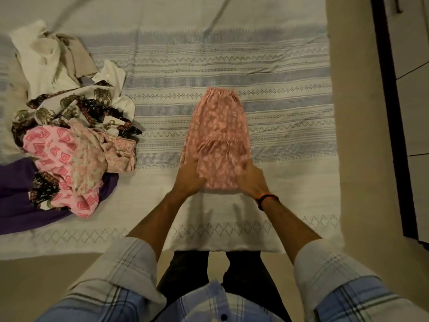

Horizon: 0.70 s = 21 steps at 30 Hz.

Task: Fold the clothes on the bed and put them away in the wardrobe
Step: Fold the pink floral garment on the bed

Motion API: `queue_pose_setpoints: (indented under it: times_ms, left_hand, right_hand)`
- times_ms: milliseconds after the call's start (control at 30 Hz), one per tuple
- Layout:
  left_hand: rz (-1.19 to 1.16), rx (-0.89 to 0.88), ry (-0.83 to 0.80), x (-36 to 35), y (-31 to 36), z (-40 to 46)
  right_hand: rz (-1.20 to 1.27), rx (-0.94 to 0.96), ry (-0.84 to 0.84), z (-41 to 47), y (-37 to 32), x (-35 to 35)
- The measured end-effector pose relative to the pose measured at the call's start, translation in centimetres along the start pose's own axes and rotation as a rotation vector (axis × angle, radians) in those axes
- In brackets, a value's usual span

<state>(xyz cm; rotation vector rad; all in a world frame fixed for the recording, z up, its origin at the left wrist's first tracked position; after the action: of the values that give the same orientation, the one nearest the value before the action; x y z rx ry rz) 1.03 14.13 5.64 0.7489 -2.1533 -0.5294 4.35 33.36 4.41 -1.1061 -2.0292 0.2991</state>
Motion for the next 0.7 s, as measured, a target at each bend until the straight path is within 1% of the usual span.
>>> queue_pose_setpoints:
  times_ms: [67, 133, 267, 333, 433, 500, 567, 700]
  left_hand:
    - [0.089, -0.047, -0.027, -1.1, -0.5, 0.1]
    - [0.197, -0.122, -0.058, -2.6, -1.2, 0.9]
    - [0.565, -0.275, -0.094, -5.3, -3.8, 3.3]
    - [0.687, -0.273, -0.120, -6.3, -5.2, 4.5]
    - [0.817, -0.232, -0.139, -7.0, -6.7, 5.4]
    - [0.865, -0.235, -0.156, -7.1, -7.3, 5.8]
    - [0.880, -0.249, -0.158, -7.1, -7.8, 5.9]
    - [0.861, -0.315, -0.103, -7.0, -8.1, 5.8]
  right_hand:
    - [-0.125, 0.063, -0.060, 0.2, 1.3, -1.2]
    - [-0.306, 0.132, -0.098, 1.1, 2.7, -2.6]
    - [-0.633, 0.295, -0.105, 3.0, 5.3, -4.7]
    - [-0.757, 0.352, -0.100, 4.0, 6.6, -5.8]
    - [-0.843, 0.380, -0.080, 4.7, 7.3, -6.5]
    - [-0.852, 0.391, -0.068, 5.1, 7.5, -6.8]
    - [-0.845, 0.410, -0.053, 5.4, 7.6, -6.9]
    - [-0.829, 0.458, -0.021, 5.6, 7.6, -7.0]
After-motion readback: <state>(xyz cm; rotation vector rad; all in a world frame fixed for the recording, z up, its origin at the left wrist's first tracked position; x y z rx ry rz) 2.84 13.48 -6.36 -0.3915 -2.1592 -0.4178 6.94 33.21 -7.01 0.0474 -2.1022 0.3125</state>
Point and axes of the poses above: each hand's wrist, its own z-axis towards the middle knuckle, its own x-axis out of the back of the hand, y = z × x, the point moved 1 cm from there along z, towards the middle knuckle, and after that the axes turned 1 degree about -z, right-handed, at the moved point
